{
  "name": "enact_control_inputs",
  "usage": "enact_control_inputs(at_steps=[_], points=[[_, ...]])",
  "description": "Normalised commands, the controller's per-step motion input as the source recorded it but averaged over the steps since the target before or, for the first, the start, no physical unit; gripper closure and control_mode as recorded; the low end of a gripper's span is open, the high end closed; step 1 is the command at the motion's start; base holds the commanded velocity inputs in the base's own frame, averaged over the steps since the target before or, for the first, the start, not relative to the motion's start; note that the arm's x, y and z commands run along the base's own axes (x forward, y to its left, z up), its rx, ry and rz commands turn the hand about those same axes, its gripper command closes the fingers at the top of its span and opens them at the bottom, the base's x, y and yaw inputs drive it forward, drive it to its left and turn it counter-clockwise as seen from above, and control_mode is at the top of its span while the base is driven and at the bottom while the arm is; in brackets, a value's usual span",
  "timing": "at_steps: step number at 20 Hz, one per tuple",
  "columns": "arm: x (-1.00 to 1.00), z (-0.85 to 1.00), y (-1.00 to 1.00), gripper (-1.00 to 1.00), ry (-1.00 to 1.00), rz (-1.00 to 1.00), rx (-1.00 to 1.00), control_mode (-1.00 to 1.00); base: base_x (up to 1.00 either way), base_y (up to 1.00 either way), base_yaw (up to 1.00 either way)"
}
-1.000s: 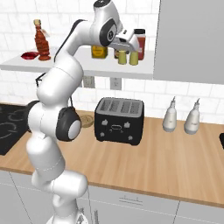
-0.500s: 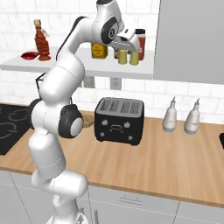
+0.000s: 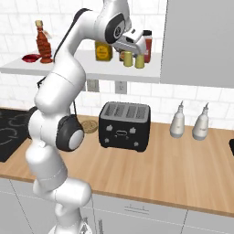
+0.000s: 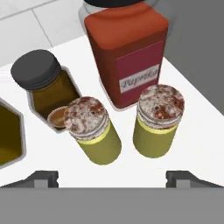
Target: Put the shaker and condiment bottle from the counter next to their counterparts in the cabinet.
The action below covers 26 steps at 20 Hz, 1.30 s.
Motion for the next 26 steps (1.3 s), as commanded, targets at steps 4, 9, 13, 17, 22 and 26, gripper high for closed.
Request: enact_control_inputs(at_steps=[4, 9, 13, 17, 22, 26], points=[[-0.85, 0.0, 0.04, -1.0, -0.1, 0.05, 0.04, -1.0, 0.0, 0.0, 0.0], [-1.0, 0.0, 0.17, -1.0, -0.13, 0.01, 0.01, -1.0, 0.0, 0.0, 0.0], [-1.0, -0.44, 0.54, -1.0, -0.26, 0.02, -0.08, -1.0, 0.0, 0.0, 0.0], [-1.0, -0.27, 0.7, -1.0, -0.29, 0.09, -0.08, -1.0, 0.0, 0.0, 0.0], [-1.0, 0.0, 0.37, -1.0, -0.17, 0.05, 0.0, -1.0, 0.0, 0.0, 0.0], [-1.0, 0.16, 0.12, -1.0, -0.19, 0.0, 0.0, -1.0, 0.0, 0.0, 0.0]])
